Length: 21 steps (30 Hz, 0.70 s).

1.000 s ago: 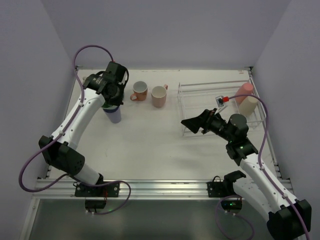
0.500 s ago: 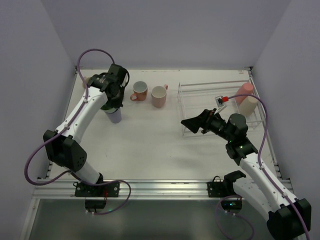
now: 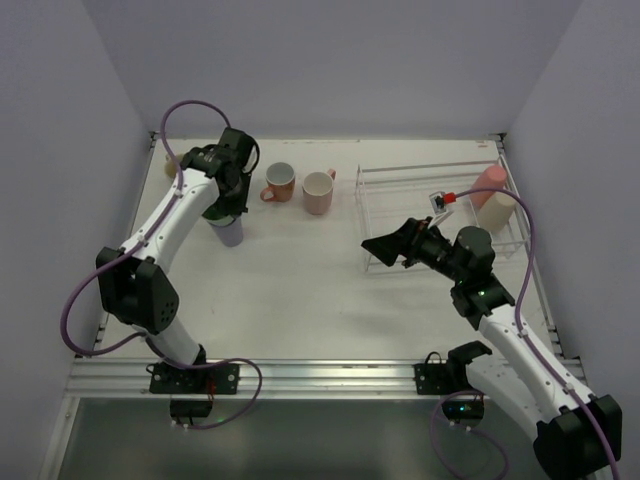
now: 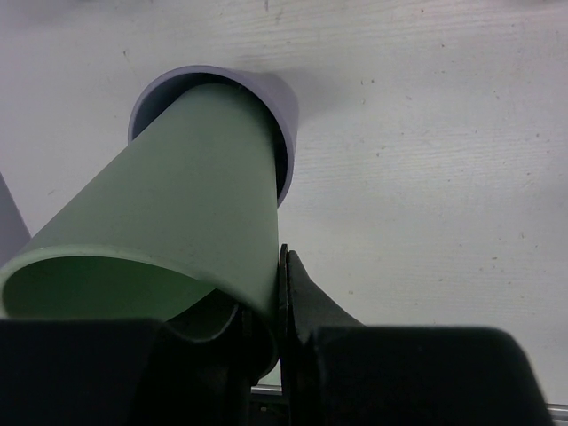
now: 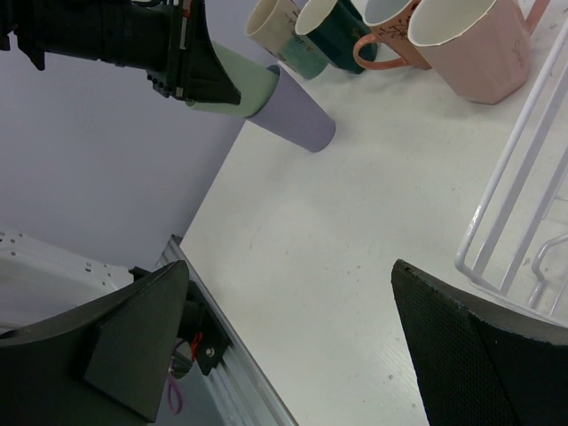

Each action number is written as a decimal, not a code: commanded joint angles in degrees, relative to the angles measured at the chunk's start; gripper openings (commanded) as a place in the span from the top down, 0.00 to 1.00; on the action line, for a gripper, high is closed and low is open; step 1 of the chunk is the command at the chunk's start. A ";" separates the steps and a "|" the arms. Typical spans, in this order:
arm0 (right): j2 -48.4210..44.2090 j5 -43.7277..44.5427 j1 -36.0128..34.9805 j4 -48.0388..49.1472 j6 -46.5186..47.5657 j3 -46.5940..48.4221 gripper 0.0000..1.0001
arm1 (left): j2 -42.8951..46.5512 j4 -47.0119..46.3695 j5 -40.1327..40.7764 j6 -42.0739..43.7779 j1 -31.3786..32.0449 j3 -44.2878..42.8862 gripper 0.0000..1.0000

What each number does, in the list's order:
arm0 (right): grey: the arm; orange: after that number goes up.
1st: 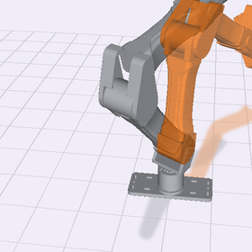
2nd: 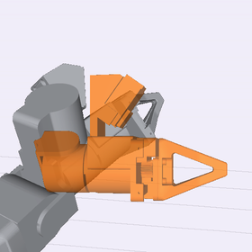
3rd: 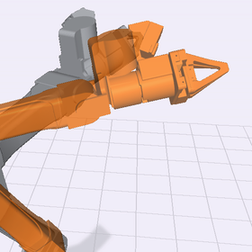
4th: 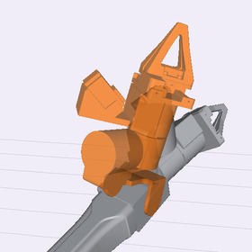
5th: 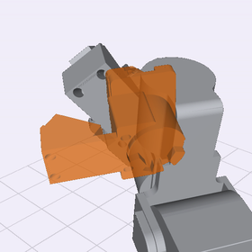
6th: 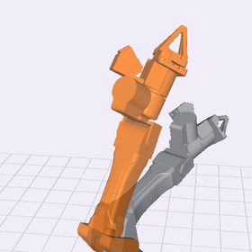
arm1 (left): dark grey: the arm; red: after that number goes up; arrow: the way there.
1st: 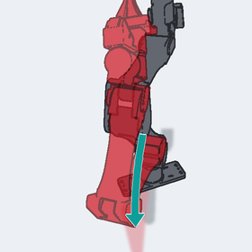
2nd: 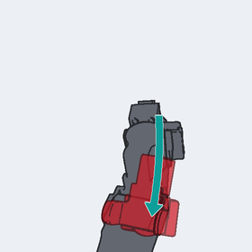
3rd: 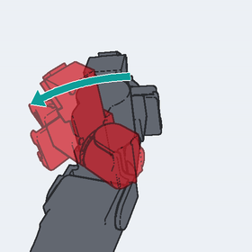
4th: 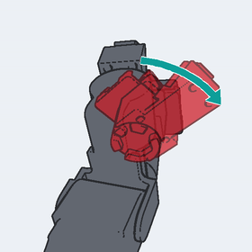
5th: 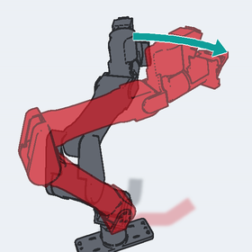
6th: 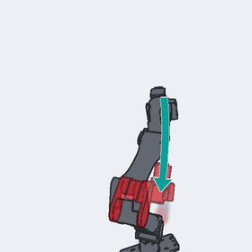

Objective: Unload the cups from the dish rack

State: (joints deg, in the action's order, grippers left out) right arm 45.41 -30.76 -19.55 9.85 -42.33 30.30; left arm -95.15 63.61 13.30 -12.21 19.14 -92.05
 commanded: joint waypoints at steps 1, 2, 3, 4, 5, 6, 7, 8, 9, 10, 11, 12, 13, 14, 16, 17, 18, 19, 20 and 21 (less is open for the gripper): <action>0.21 0.18 -0.22 0.61 1.11 2.22 0.01 | -0.03 -2.00 0.32 1.84 -0.94 0.12 0.84; 0.21 0.26 -0.14 0.61 1.11 2.30 0.01 | -0.12 -2.00 0.58 1.75 -1.03 0.12 0.80; 0.21 0.18 -0.14 0.61 1.11 2.22 0.01 | -0.12 -2.09 1.02 1.75 -1.03 0.12 0.73; 0.21 0.26 -0.14 0.61 1.11 2.21 0.01 | -0.21 -2.00 1.37 1.66 -1.12 0.12 0.71; 0.29 0.27 -0.14 0.61 1.11 2.30 0.01 | -0.21 -2.09 1.99 1.66 -1.12 0.03 0.67; 0.21 0.18 -0.14 0.61 1.11 2.22 0.01 | -0.21 -2.00 2.17 1.75 -1.12 0.03 0.65; 0.21 0.26 -0.14 0.61 1.11 2.21 0.01 | -0.21 -2.00 2.86 1.66 -1.12 0.12 0.63; 0.29 0.09 -0.22 0.70 1.11 2.21 0.01 | -0.21 -2.09 3.13 1.57 -1.12 0.12 0.62; 0.38 0.09 -0.22 0.70 1.11 2.21 0.01 | -0.21 -2.00 3.48 1.57 -1.12 0.12 0.59; 0.30 0.09 -0.14 0.61 1.19 2.30 0.01 | -0.21 -2.00 3.75 1.49 -1.12 0.03 0.57; 0.30 0.18 -0.22 0.61 1.19 2.22 0.01 | 0.05 -2.00 4.27 1.22 -1.12 -0.06 0.55; 0.30 0.18 -0.22 0.61 1.19 2.21 0.01 | 0.32 -2.09 4.45 1.22 -1.12 -0.32 0.52; 0.30 0.18 -0.22 0.61 1.19 2.30 0.01 | 0.49 -2.35 4.71 1.13 -1.12 -0.58 0.51; 0.30 0.26 -0.22 0.61 1.19 2.22 0.01 | 1.02 -2.35 5.07 0.96 -1.12 -1.02 0.49; 0.21 0.44 -0.14 0.44 1.37 2.21 0.01 | 2.51 -2.79 5.77 0.61 -1.03 -2.69 0.40; 0.12 0.79 -0.14 0.44 1.63 2.21 0.01 | 3.13 -3.14 5.77 0.52 -1.03 -3.30 0.37; 0.12 1.05 -0.22 0.18 1.72 2.21 0.01 | 3.83 -3.41 5.77 0.43 -1.03 -4.79 0.32; 0.12 1.23 -0.14 0.09 1.89 2.21 0.01 | 5.40 -4.02 5.77 0.08 -0.94 -5.50 0.29; 0.03 1.49 -0.14 -0.09 2.16 2.30 0.01 | 6.20 -4.55 5.69 -0.01 -0.77 -6.20 0.26; -0.06 2.11 -0.14 -0.53 2.51 2.39 0.01 | 7.34 -5.25 5.42 -0.01 -0.68 -6.82 0.23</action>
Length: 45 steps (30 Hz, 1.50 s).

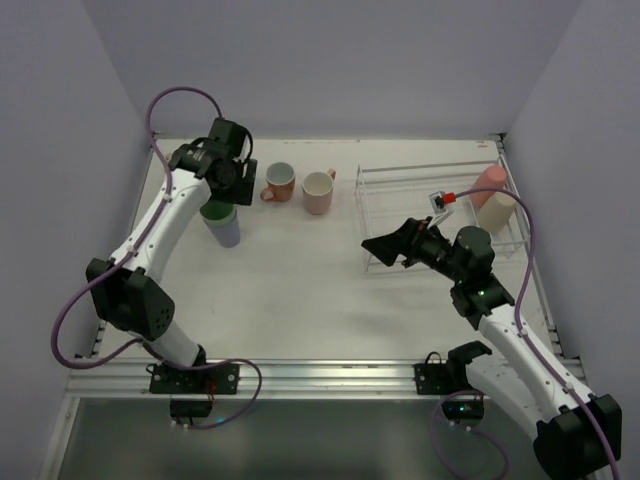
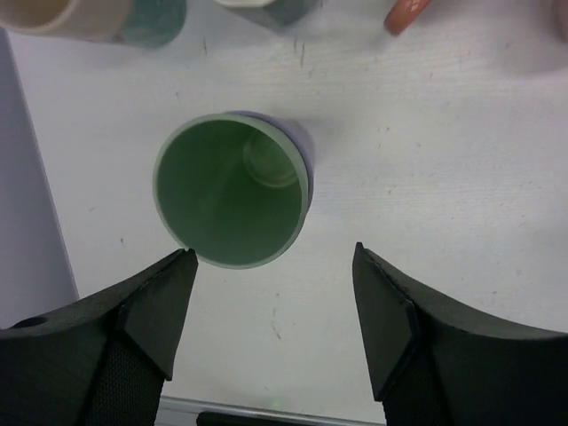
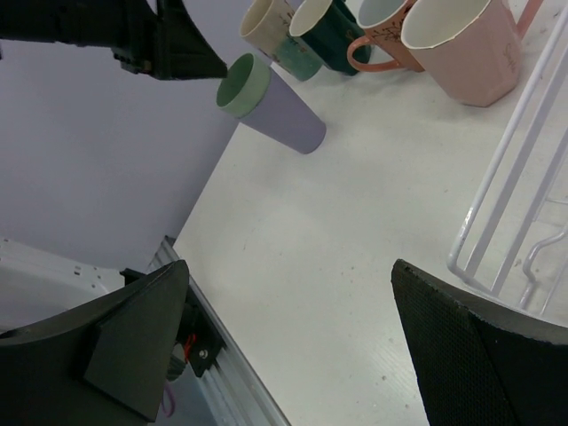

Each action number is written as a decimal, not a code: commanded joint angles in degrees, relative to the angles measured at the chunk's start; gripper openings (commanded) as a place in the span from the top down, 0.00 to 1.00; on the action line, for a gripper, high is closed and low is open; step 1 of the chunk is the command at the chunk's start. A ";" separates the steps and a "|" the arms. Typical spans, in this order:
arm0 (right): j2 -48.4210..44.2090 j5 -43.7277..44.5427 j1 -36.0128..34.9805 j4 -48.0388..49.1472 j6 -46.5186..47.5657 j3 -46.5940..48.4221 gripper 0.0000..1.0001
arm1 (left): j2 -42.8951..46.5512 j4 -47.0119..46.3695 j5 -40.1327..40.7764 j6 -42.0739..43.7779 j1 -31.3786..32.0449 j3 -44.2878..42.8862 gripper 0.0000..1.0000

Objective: Unload the cups from the dish rack

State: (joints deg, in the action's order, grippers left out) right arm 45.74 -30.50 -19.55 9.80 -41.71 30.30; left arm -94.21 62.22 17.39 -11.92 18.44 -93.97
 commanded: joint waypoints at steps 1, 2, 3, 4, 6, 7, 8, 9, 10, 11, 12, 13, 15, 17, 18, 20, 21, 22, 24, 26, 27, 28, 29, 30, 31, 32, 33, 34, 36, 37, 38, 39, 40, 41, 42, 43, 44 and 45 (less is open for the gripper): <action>-0.47 2.37 -0.22 -0.92 2.16 2.39 0.01 | 7.54 -6.03 0.90 -0.21 0.37 -4.82 0.21; -0.65 2.99 -0.22 -1.27 3.29 2.65 0.01 | 10.16 -7.45 -0.67 0.32 1.33 -4.47 0.19; -1.26 4.99 -0.22 -2.67 4.09 2.92 0.01 | 11.67 -8.85 -1.12 0.67 2.30 -3.07 0.17; -1.70 6.67 -0.14 -3.47 4.97 3.00 0.01 | 14.82 -12.00 -0.95 1.11 3.70 -2.01 0.16; -2.66 9.40 -0.22 -4.87 6.64 2.92 0.01 | 18.08 -15.27 -0.51 1.29 8.70 1.84 0.12; -3.71 12.80 -0.14 -5.14 7.17 2.74 0.01 | 19.84 -19.46 -1.38 1.11 10.37 3.60 0.12; -4.33 14.75 -0.14 -5.41 7.96 2.22 0.01 | 23.69 -22.11 -5.39 0.42 12.22 5.88 0.11; -4.95 16.60 -0.05 -5.41 8.40 1.95 0.01 | 25.81 -24.83 -8.57 0.06 12.59 11.13 0.11; -5.91 20.62 -0.14 -5.50 8.93 1.78 0.01 | 30.45 -30.78 -11.21 -1.16 12.76 14.05 0.10; -6.27 22.92 -0.14 -5.67 10.06 1.34 0.01 | 32.84 -34.32 -16.63 -1.61 12.85 17.47 0.09; -6.53 25.47 -0.14 -6.11 10.60 1.25 0.01 | 35.39 -37.40 -19.47 -1.96 12.85 23.86 0.07; -6.36 30.19 -0.05 -6.29 11.04 1.16 0.02 | 40.03 -43.43 -23.32 -2.75 12.94 26.97 0.06; -5.40 34.87 0.13 -7.51 12.00 1.68 0.03 | 43.84 -47.35 -25.90 -3.28 12.94 34.08 0.02; -2.60 41.44 0.56 -8.74 13.31 3.61 0.05 | 48.39 -51.22 -29.14 -3.63 12.94 37.88 0.00; -1.36 44.10 1.18 -10.58 13.76 4.58 0.05 | 49.73 -51.93 -29.86 -3.63 12.94 41.03 0.00; 2.75 48.06 2.49 -13.48 15.16 8.43 0.05 | 52.89 -53.95 -31.61 -3.72 12.85 43.86 0.00; 3.91 49.73 4.59 -15.50 15.52 9.93 0.05 | 53.86 -54.22 -31.80 -3.72 12.85 46.14 0.00; 4.88 50.18 6.09 -16.39 15.70 12.39 0.06 | 55.70 -55.17 -31.71 -3.72 12.94 47.29 0.00; 7.43 50.01 11.10 -17.18 15.52 14.25 0.08 | 57.12 -56.15 -32.59 -3.46 12.94 50.01 0.00; 9.10 51.15 15.39 -17.19 15.08 16.44 0.12 | 58.35 -56.24 -33.20 -2.50 12.94 51.08 0.00; 11.20 53.42 16.20 -17.19 15.26 17.32 0.13 | 58.44 -55.98 -33.38 -1.80 12.94 50.91 0.00; 12.52 54.66 16.91 -17.27 16.04 19.16 0.13 | 58.79 -54.50 -33.12 -0.74 12.94 50.56 0.00; 14.01 55.63 17.96 -17.62 16.31 20.31 0.14 | 58.97 -53.70 -32.77 -0.73 12.94 50.12 0.00; 17.08 58.34 18.23 -18.06 17.01 21.36 0.14 | 59.41 -53.60 -32.59 -1.08 13.03 49.94 0.00; 18.76 59.75 18.67 -18.24 18.32 23.38 0.15 | 60.45 -53.95 -34.16 -1.95 13.03 50.29 0.00; 20.34 61.07 19.28 -19.02 18.86 24.35 0.17 | 60.81 -54.22 -34.70 -2.05 13.03 50.55 0.00; 23.32 62.31 19.29 -19.03 19.73 25.32 0.18 | 61.25 -53.96 -34.53 -2.14 13.03 50.56 0.00; 24.65 64.67 19.29 -19.03 20.96 27.33 0.18 | 62.30 -53.61 -32.00 -1.97 13.64 50.56 0.00; 27.03 65.22 21.57 -19.91 22.02 29.36 0.21 | 63.01 -51.25 -28.39 -1.18 14.69 49.94 0.00; 28.78 65.57 22.18 -19.91 22.90 30.68 0.22 | 63.62 -50.97 -25.68 -0.82 15.83 49.85 0.00; 29.67 65.57 22.36 -20.17 22.99 31.39 0.22 | 63.98 -50.88 -24.87 -0.73 16.36 49.94 0.00; 31.41 66.09 22.80 -21.65 22.65 32.70 0.24 | 64.07 -50.70 -24.07 -0.56 17.24 49.94 0.00; 32.13 66.10 22.80 -22.36 22.29 33.23 0.24 | 63.98 -50.62 -23.81 -0.56 17.60 49.85 0.00; 32.66 66.27 23.15 -23.59 21.94 33.50 0.24 | 63.89 -50.61 -23.46 -0.56 18.03 49.85 0.00; 33.10 66.45 23.33 -23.60 21.76 33.59 0.24 | 63.81 -50.35 -22.93 -0.47 18.39 49.85 0.00; 33.80 66.45 24.03 -23.69 21.33 33.24 0.24 | 63.89 -50.18 -21.62 -0.38 19.00 49.77 0.00; 34.24 65.67 24.38 -23.60 21.24 33.24 0.24 | 63.98 -49.91 -21.00 -0.38 19.18 49.76 0.00; 34.59 65.14 24.73 -23.60 21.24 32.98 0.24 | 64.15 -49.82 -20.47 -0.47 19.27 49.76 0.00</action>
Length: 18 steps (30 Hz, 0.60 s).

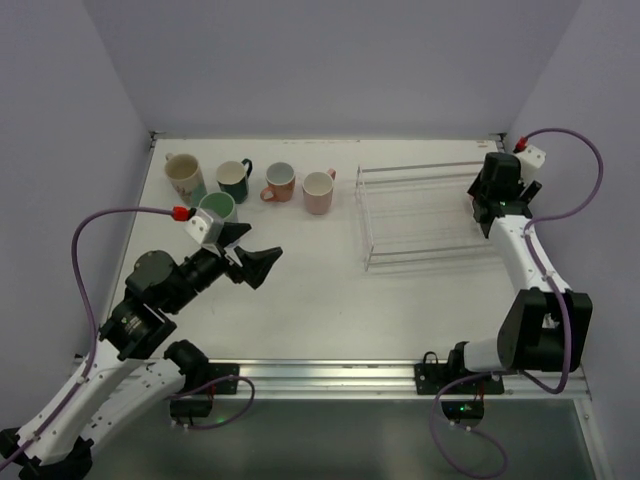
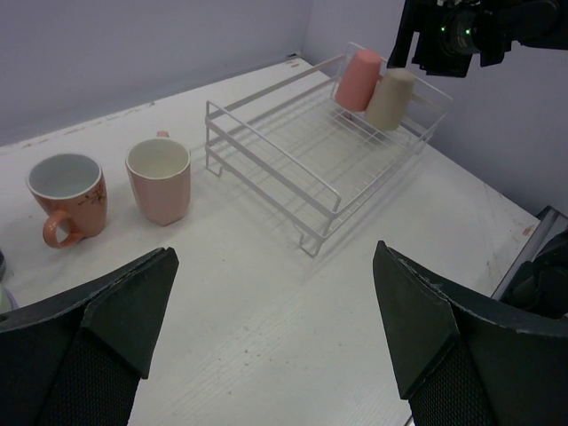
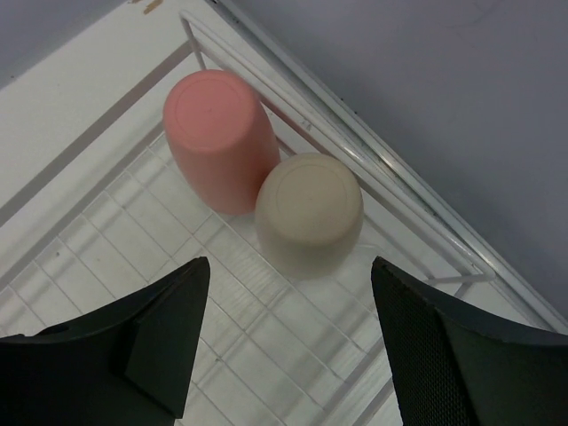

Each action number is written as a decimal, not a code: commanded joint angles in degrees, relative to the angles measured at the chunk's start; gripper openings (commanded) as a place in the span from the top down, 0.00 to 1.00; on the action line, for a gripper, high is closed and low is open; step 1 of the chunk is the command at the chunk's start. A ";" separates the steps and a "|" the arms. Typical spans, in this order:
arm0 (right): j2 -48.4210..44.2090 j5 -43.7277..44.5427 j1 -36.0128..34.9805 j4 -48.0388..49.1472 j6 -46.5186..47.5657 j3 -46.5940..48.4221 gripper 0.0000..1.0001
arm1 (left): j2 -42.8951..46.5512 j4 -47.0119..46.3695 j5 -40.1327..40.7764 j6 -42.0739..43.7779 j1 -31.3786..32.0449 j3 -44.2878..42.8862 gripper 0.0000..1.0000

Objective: Unload the cups from the dish rack

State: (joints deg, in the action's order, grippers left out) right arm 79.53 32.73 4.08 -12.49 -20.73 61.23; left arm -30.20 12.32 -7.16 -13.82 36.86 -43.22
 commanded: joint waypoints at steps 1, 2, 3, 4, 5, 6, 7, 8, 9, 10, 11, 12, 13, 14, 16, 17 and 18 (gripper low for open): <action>1.33 1.20 1.54 -1.31 -0.10 1.88 0.24 | 0.31 0.08 4.43 1.52 1.28 -0.99 0.00; 2.64 -2.20 2.51 -1.31 -0.10 1.87 0.23 | 0.40 0.16 4.35 1.52 1.37 -0.99 0.00; 3.43 -3.28 2.95 -1.31 -0.19 2.31 0.23 | 0.49 0.08 4.35 1.61 1.63 -0.99 0.00; 4.23 -3.55 3.48 -1.48 -0.10 2.49 0.21 | 0.49 0.08 4.26 1.52 1.72 -0.99 0.00; 5.28 -3.55 3.74 -1.40 -0.01 2.75 0.20 | 0.40 -0.01 4.17 1.52 1.81 -0.90 0.00; 5.64 -4.16 3.92 -1.40 0.08 3.01 0.18 | 0.23 -0.10 4.17 1.61 1.98 -0.90 0.00; 5.99 -4.43 4.53 -1.31 0.34 3.54 0.17 | 0.05 -0.19 4.17 1.61 1.90 -0.90 0.00; 6.34 -4.69 4.88 -1.31 0.25 3.80 0.15 | -0.04 -0.19 4.17 1.61 1.90 -0.81 0.00; 7.13 -5.74 5.15 -1.31 0.34 4.15 0.14 | -0.21 -0.19 4.26 1.69 1.99 -0.81 0.00; 7.48 -6.10 5.76 -1.31 0.43 4.94 0.13 | -0.21 -0.27 4.43 1.70 1.99 -0.72 0.00; 8.01 -6.19 6.03 -1.31 0.43 5.21 0.13 | -0.30 -0.36 4.43 1.70 1.99 -0.72 0.00; 8.97 -7.14 6.12 -1.31 0.52 5.91 0.12 | -0.48 -0.45 4.43 1.70 1.99 -0.72 0.00; 9.41 -7.94 6.55 -1.31 0.86 6.35 0.12 | -0.57 -0.45 4.43 1.78 1.90 -0.64 0.00; 9.94 -8.29 6.56 -1.31 1.04 6.70 0.12 | -0.65 -0.54 4.35 1.70 1.90 -0.55 0.00; 11.43 -8.12 6.65 -1.31 1.48 7.49 0.12 | -1.18 -0.63 4.34 1.78 1.90 -0.55 0.00; 11.79 -8.38 6.56 -1.22 1.57 7.76 0.12 | -1.27 -0.63 4.43 1.78 1.90 -0.46 0.00; 12.14 -8.56 6.56 -1.22 1.83 8.02 0.12 | -1.44 -0.80 4.43 1.87 1.90 -0.46 0.00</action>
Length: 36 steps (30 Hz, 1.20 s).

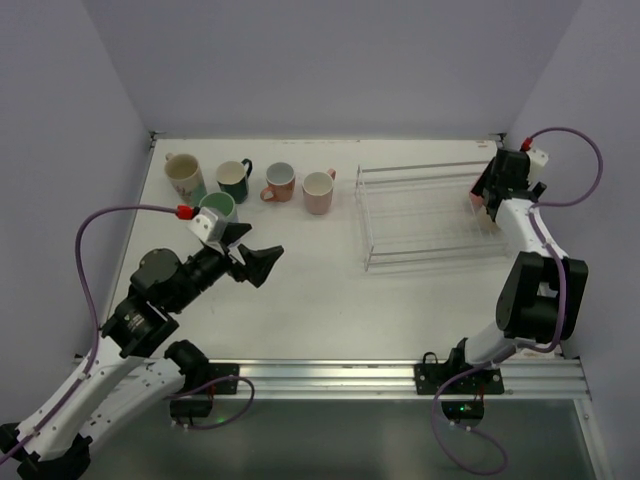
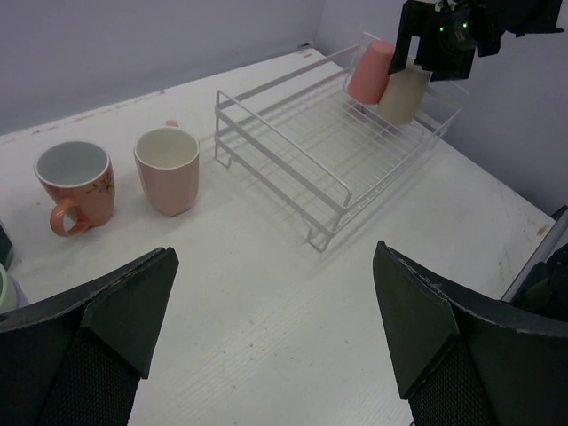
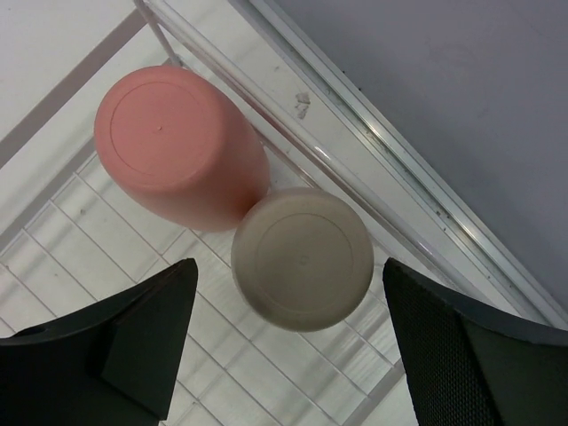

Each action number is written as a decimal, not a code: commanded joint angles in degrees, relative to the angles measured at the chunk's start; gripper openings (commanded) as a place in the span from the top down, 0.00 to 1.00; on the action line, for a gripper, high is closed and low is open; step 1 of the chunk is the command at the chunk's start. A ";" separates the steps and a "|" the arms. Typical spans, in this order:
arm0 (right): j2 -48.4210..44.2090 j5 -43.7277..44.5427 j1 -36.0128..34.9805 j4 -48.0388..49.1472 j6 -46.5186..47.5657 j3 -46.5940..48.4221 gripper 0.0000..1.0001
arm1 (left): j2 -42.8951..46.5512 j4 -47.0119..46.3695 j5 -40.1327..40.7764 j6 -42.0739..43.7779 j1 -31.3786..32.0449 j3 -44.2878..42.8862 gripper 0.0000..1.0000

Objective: Unload the cups from the dish rack

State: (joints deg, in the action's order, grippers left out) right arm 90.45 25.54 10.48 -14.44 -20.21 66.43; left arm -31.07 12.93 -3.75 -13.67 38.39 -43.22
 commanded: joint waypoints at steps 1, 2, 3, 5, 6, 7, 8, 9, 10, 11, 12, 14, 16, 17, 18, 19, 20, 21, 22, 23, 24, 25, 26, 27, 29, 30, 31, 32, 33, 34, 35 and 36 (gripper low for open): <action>1.56 -1.20 0.24 0.81 1.48 2.82 0.13 | -0.74 -1.33 1.20 1.72 0.46 -0.46 0.00; 1.83 -0.59 0.16 0.99 1.57 2.91 0.15 | -0.83 -1.33 1.20 1.81 0.37 -0.46 0.00; 2.00 -0.75 0.15 1.16 1.66 3.00 0.17 | -1.01 -1.33 1.29 1.72 0.37 -0.46 0.00; 2.27 -1.45 0.24 1.08 1.31 2.91 0.21 | -1.01 -1.41 1.29 1.81 0.46 -0.46 0.00; 2.18 -1.89 0.16 1.16 0.88 2.48 0.26 | -0.92 -1.33 1.37 1.81 0.37 -0.46 0.00; 1.75 -2.16 0.15 1.69 0.78 2.12 0.28 | -0.84 -1.33 1.46 1.81 0.37 -0.37 0.00; 1.57 -2.16 0.24 1.95 0.70 1.69 0.32 | -0.75 -1.41 1.55 1.81 0.46 -0.37 0.00; 1.31 -1.99 0.24 2.13 0.52 1.16 0.36 | -0.75 -1.41 1.73 1.81 0.37 -0.28 0.00; 1.22 -1.99 0.24 2.31 0.26 0.89 0.48 | -0.66 -1.33 1.73 1.81 0.37 -0.28 0.00; 0.52 -2.77 0.24 2.57 -0.01 0.54 0.52 | -0.66 -1.41 1.73 1.89 0.37 -0.20 0.00; -0.01 -3.47 0.16 3.01 -0.62 -0.59 0.55 | -0.75 -1.41 1.64 1.81 0.37 -0.28 0.00; -3.42 -6.44 -0.02 4.32 -1.67 -3.48 0.61 | -1.01 -1.68 1.55 1.81 0.37 -0.20 0.00; -6.68 -8.92 -0.55 6.95 -3.69 -6.13 0.62 | -1.45 -1.77 1.46 1.72 0.46 -0.20 0.00; -10.09 -10.93 -1.33 7.57 -4.92 -8.49 0.62 | -1.97 -1.77 1.38 1.72 0.37 -0.20 0.00; -11.78 -11.99 -1.77 8.28 -5.36 -9.65 0.62 | -2.24 -1.77 1.38 1.63 0.37 -0.37 0.00; -13.36 -13.40 -2.13 9.76 -5.80 -10.87 0.62 | -2.85 -1.94 1.20 1.63 0.37 -0.37 0.00; -16.33 -14.72 -2.48 10.47 -6.68 -12.89 0.63 | -3.29 -2.12 1.03 1.54 0.46 -0.46 0.00; -17.76 -16.73 -3.09 10.92 -7.30 -13.78 0.63 | -3.73 -2.20 0.94 1.46 0.37 -0.63 0.00; -19.16 -18.23 -3.36 11.96 -7.91 -14.74 0.63 | -4.17 -2.29 0.94 1.37 0.37 -0.90 0.00; -20.39 -19.81 -3.54 12.50 -9.14 -16.67 0.63 | -5.13 -2.38 0.67 0.84 0.46 -1.16 0.00; -23.10 -23.13 -3.71 13.02 -9.93 -17.56 0.63 | -5.66 -2.47 0.41 0.40 0.37 -1.68 0.00; -24.52 -24.82 -3.80 14.07 -10.72 -18.52 0.63 | -6.80 -3.08 -0.29 -0.64 0.37 -1.95 0.00; -25.84 -26.05 -3.80 15.74 -12.12 -20.27 0.63 | -7.42 -3.35 -1.86 -1.26 0.46 -2.21 0.00; -28.73 -27.81 -3.97 16.54 -12.83 -21.16 0.63 | -8.04 -3.78 -2.75 -2.05 0.37 -2.91 0.00; -31.12 -32.64 -3.98 19.52 -15.37 -23.27 0.63 | -10.32 -5.45 -5.99 -4.59 0.37 -3.53 0.00; -32.35 -34.40 -4.06 19.88 -16.35 -23.45 0.63 | -11.28 -6.24 -6.96 -5.74 0.37 -4.23 0.00; -34.36 -37.64 -4.24 21.02 -17.40 -23.80 0.63 | -13.29 -8.51 -8.19 -7.06 0.46 -4.50 0.00; -35.25 -39.58 -4.41 22.25 -19.24 -24.85 0.63 | -14.53 -9.93 -11.08 -10.03 0.46 -4.68 0.00; -36.22 -41.08 -5.03 24.17 -20.13 -25.30 0.63 | -15.59 -11.59 -12.41 -11.89 0.37 -4.68 0.00; -37.62 -41.97 -5.64 25.32 -21.09 -25.91 0.63 | -17.86 -16.57 -13.82 -15.30 0.46 -4.68 0.00; -38.07 -44.85 -7.13 26.47 -22.67 -26.87 0.63 | -19.19 -18.71 -16.27 -17.07 0.37 -4.33 0.00; -38.86 -46.53 -8.10 28.48 -23.29 -27.14 0.62 | -21.73 -22.91 -17.07 -20.48 0.37 -4.15 0.00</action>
State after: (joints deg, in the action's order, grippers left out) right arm 54.19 -11.40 4.89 4.67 -38.13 40.34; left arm -49.25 3.09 -14.04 -24.51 38.41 -45.50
